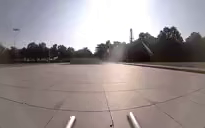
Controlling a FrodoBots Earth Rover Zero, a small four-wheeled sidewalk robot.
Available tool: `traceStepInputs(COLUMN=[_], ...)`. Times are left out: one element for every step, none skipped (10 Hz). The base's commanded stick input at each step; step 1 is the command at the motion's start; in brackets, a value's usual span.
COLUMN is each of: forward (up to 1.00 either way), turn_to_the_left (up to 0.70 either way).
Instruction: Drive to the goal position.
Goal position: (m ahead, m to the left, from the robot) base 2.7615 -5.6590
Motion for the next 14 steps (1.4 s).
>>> traceStepInputs(forward=[0.70, 0.70, 0.70, 0.70, 0.70, 0.70, 0.70, 0.70, 0.70, 0.70, 0.70, 0.70, 0.70, 0.70], turn_to_the_left=[0.00, 0.00, 0.00, 0.00, 0.00, 0.00, 0.00, 0.00, 0.00, 0.00, 0.00, 0.00, 0.00, 0.00])
